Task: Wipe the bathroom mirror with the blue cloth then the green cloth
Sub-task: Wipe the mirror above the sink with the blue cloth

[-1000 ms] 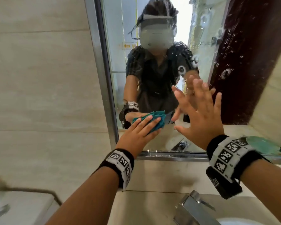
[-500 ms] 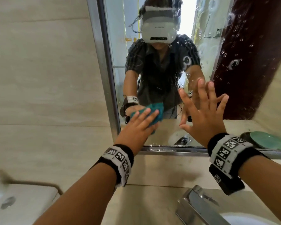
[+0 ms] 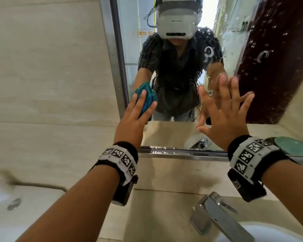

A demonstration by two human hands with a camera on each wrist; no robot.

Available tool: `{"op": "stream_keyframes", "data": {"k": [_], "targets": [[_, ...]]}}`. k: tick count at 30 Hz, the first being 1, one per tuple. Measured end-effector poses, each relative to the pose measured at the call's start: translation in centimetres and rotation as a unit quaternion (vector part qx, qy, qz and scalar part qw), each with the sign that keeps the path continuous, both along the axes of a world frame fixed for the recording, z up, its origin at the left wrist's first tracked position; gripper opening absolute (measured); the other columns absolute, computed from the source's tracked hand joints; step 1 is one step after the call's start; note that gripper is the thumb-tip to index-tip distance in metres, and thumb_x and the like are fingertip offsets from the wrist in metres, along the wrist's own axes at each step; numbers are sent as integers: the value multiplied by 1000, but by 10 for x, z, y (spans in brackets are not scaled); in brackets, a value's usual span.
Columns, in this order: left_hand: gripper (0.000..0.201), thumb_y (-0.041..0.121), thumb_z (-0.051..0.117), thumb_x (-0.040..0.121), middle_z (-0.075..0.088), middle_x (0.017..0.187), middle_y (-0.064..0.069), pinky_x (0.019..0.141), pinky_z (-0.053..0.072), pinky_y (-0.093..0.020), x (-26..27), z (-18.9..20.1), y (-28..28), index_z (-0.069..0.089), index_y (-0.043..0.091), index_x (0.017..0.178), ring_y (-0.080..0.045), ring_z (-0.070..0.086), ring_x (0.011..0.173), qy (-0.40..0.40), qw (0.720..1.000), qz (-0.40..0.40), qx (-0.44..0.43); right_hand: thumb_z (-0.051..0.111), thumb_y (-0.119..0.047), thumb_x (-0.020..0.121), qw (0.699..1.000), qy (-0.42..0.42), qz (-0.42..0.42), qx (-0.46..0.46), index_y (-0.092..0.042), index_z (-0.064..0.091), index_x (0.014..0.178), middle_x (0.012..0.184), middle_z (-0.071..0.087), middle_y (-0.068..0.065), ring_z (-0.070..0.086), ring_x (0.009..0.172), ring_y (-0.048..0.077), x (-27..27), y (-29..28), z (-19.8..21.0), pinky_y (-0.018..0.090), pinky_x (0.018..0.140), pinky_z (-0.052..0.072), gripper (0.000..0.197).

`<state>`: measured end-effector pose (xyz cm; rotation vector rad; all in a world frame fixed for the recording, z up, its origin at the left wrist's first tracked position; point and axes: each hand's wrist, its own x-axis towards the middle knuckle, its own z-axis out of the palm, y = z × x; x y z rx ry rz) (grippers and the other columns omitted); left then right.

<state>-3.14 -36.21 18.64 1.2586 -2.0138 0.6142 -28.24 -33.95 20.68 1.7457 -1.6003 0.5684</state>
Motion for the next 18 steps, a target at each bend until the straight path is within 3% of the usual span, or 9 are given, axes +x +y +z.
{"op": "stream_keyframes", "data": {"k": [3,7,11,14,15,17,18], "targets": [[95,-22,69,60,22,153,-12,101,21,-52,-8,-18,0,41,18,141,-35,19,139,40,999,0,11,81,-52,54,1000,1,-1,2,-30,8,150,154,1,23,-1,141,44,0,0,0,75,100,7,122],[106,-24,74,52,19,152,-6,102,22,-53,-4,-61,0,37,21,141,-31,16,140,4,999,-17,46,78,-54,58,1000,1,5,11,-31,5,150,155,-3,23,-5,141,43,-2,-2,-2,74,102,3,120],[97,-9,86,43,35,145,-9,98,28,-55,-8,-96,8,53,17,130,-31,29,132,-136,986,-26,89,77,-54,61,1000,1,16,13,-32,4,150,154,-5,23,-6,140,44,-4,-5,-2,73,102,0,117],[79,1,90,44,52,137,-9,97,33,-52,-17,-99,13,66,18,117,-34,45,128,-175,975,-20,133,76,-53,62,1000,2,20,17,-32,3,150,154,-5,22,-7,140,44,-4,-4,-3,74,101,2,116],[75,2,87,53,46,142,-9,102,29,-49,-22,-94,16,63,19,122,-33,41,132,-182,972,-22,146,76,-53,62,1000,1,21,18,-32,3,149,155,-6,22,-8,140,43,-4,-4,-3,74,101,2,116],[68,2,60,86,5,157,-2,113,2,-40,-31,-85,20,34,22,146,-26,-1,143,-229,949,-35,214,77,-52,61,1000,-2,22,21,-33,3,149,155,-7,19,-9,141,41,-4,-3,-3,74,102,2,117],[63,4,43,96,-12,157,2,112,-11,-37,-33,-82,19,17,24,150,-21,-18,141,-263,935,-33,237,77,-51,60,1000,-4,23,20,-34,3,149,155,-8,18,-9,141,40,-4,-2,-2,74,102,3,117]]}}
